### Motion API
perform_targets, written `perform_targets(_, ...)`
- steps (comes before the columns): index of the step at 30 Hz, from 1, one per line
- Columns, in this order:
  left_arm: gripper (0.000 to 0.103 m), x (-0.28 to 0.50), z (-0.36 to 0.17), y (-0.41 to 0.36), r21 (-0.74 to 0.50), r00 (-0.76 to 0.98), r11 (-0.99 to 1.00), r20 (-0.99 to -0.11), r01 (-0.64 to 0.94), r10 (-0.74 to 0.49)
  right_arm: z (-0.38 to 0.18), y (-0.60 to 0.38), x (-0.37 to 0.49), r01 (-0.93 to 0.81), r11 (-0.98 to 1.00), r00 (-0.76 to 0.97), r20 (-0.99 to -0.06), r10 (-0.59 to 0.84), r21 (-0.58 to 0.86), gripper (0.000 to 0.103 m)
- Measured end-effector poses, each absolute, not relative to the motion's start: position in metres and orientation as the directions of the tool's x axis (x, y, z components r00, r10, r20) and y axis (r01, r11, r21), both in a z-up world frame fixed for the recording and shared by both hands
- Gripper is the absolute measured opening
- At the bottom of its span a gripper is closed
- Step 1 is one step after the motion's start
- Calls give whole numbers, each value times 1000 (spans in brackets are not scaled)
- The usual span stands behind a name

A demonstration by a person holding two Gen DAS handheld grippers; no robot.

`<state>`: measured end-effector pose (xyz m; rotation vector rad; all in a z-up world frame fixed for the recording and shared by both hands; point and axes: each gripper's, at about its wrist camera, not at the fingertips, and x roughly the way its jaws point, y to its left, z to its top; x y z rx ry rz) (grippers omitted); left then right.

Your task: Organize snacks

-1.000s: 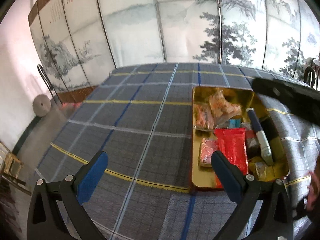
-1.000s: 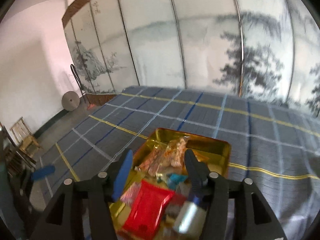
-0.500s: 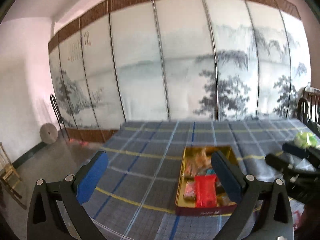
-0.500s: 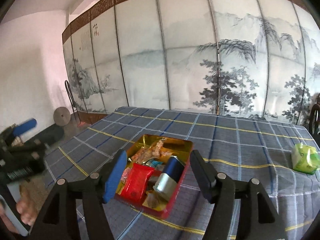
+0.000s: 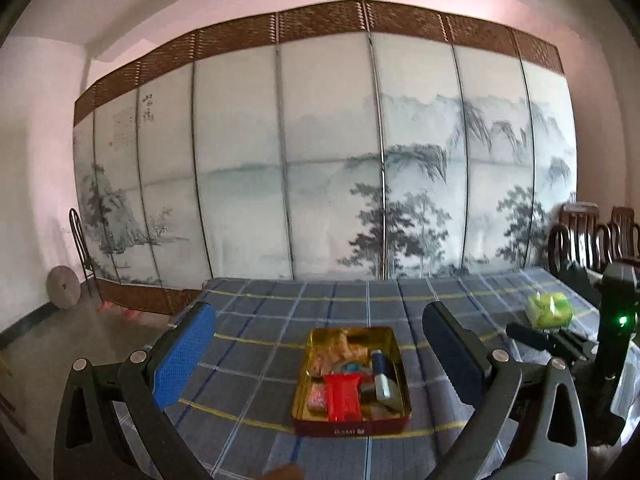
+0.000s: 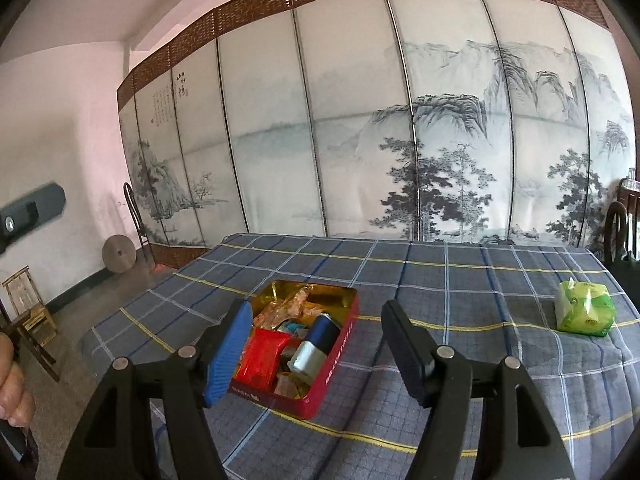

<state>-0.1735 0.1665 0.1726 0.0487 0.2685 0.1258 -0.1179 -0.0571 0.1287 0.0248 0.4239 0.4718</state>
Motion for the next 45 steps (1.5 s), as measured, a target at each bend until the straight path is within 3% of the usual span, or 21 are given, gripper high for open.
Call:
perform_targets(4, 103, -169, 160, 172, -12, 945, 999, -326, -37, 31, 126, -56, -124, -439, 892, 806, -392, 444, 108, 69)
perform_targets(9, 103, -161, 146, 181, -76, 934, 996, -356, -43, 14, 118, -52, -129, -439, 893, 802, -406, 438, 96, 69)
perform_targets(17, 103, -145, 123, 188, -25, 898, 992, -427, -127, 104, 113, -44, -134, -457, 886, 790, -421, 446, 82, 69)
perform_targets(39, 103, -110, 58, 182, 72, 785, 987, -599, -144, 158, 81, -53, -117, -459, 879, 728, -515, 453, 125, 70)
perform_targets(45, 103, -101, 46, 182, 116, 761, 976, -611, -187, 218, 49, -114, -80, -319, 941, 718, -618, 320, 116, 70)
